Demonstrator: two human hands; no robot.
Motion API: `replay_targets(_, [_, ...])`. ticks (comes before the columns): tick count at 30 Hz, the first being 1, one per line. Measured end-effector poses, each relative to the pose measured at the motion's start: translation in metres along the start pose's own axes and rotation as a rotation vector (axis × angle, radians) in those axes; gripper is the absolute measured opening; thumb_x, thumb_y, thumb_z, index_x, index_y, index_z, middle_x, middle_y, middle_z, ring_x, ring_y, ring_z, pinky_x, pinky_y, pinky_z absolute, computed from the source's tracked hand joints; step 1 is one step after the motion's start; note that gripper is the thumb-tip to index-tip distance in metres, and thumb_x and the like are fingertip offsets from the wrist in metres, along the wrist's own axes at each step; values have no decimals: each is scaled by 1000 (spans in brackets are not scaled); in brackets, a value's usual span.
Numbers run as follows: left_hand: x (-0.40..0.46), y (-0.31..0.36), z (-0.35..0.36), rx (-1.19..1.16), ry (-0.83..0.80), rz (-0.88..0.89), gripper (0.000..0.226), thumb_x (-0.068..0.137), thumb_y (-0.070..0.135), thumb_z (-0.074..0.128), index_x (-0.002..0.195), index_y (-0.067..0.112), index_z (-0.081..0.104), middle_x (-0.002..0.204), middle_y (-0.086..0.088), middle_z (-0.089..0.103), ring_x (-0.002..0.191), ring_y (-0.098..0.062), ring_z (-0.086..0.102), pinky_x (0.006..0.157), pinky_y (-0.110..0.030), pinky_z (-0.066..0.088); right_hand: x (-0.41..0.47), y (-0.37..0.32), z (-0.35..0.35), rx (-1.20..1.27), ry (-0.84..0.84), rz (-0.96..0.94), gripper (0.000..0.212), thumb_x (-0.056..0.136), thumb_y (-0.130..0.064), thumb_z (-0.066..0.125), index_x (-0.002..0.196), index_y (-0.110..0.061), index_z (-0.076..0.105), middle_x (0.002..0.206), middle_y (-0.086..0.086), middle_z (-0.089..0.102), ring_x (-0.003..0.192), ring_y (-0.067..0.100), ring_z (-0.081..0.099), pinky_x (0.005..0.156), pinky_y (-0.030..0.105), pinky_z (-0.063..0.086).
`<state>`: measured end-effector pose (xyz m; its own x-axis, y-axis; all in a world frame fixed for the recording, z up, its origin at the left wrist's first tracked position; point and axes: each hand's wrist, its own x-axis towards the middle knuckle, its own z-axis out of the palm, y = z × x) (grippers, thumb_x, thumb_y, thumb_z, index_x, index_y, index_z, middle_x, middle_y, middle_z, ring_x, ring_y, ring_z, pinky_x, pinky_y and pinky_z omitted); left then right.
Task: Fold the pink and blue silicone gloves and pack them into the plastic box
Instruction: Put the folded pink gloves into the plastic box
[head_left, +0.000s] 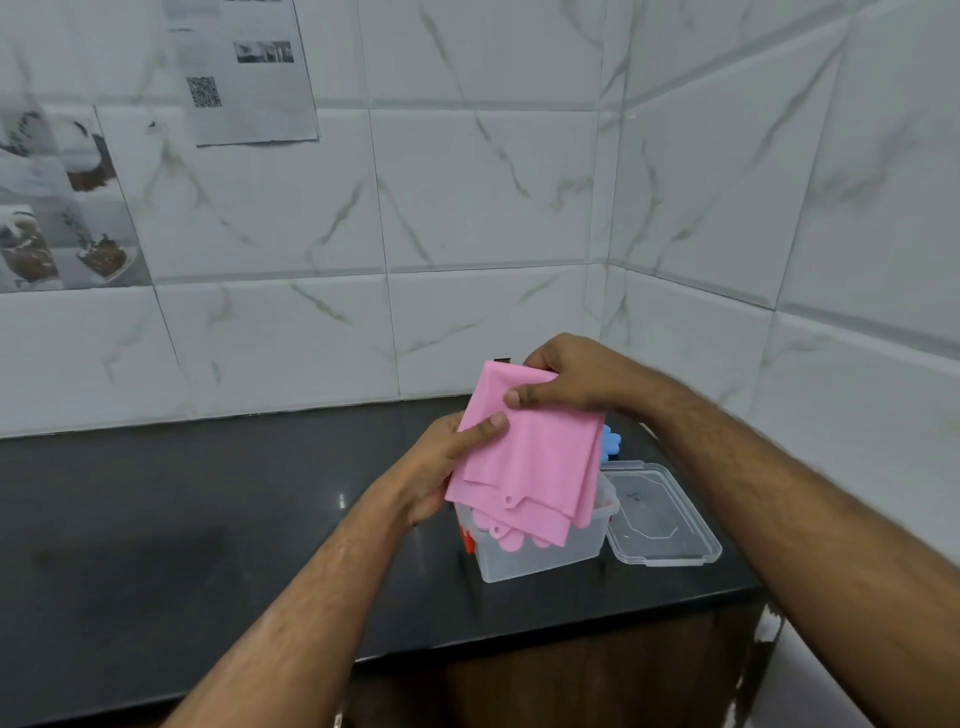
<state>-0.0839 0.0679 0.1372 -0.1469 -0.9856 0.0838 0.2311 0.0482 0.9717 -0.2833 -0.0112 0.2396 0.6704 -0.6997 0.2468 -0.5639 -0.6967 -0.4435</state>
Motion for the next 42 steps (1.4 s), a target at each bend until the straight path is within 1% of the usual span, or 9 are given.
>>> replay_targets(5, [0,-42,6,-471,67,141,83,82,76,61,122,4,70,109,-22,60,83,-35,60,69,-43,54,1,-6,-9,117,116,-2,44,84,-48,79,63,-17,57,56,-9,57,52,10,54,55,27,38])
replay_targets(8, [3,-60,14,-789,211,165,97,75,86,56,131,7,68,114,-17,69,97,-32,68,102,-47,49,-4,-12,-12,432,110,3,31,84,-42,82,77,-13,71,70,0,71,61,14,66,56,25,49])
replay_targets(13, [2,-61,37,-951,220,204,30,86,57,62,89,29,69,96,0,60,79,-29,58,77,-39,34,-10,-10,-1,740,-6,109,46,76,-50,85,102,-13,77,104,15,78,83,23,72,78,40,57])
replay_targets(17, [-2,-62,44,-1006,215,107,90,86,86,36,122,13,76,126,-16,70,113,-40,68,104,-59,49,-10,7,10,624,70,223,37,81,-40,85,94,-7,75,88,11,76,76,23,68,71,35,51])
replay_targets(22, [-6,-42,42,-831,325,-39,98,77,91,45,124,9,71,105,-13,77,93,-33,75,78,-45,63,-11,36,24,445,200,367,37,88,-38,77,92,-1,72,83,12,71,72,25,65,64,33,48])
replay_targets(26, [1,-25,39,-645,320,-91,46,82,32,82,116,4,71,113,-19,77,95,-33,77,76,-54,64,-8,46,36,238,269,383,38,92,-44,70,91,-6,71,84,8,72,77,26,69,71,40,56])
replay_targets(30, [16,-19,26,-397,422,-214,34,82,-9,73,113,0,64,99,-20,79,84,-32,78,72,-52,65,-5,58,47,225,312,389,33,94,-43,67,92,-10,68,87,5,70,80,23,67,72,39,55])
replay_targets(38, [41,-29,10,12,529,-333,31,88,-10,68,119,-9,64,113,-26,74,105,-41,72,85,-53,61,-9,83,85,173,295,435,33,97,-35,65,118,-10,63,107,1,61,97,19,58,82,31,44])
replay_targets(42, [45,-41,11,163,553,-344,26,92,-3,69,118,-5,64,100,-19,75,85,-30,72,63,-37,61,-10,98,103,116,235,490,35,99,-36,61,123,-9,64,116,8,68,94,17,55,80,28,41])
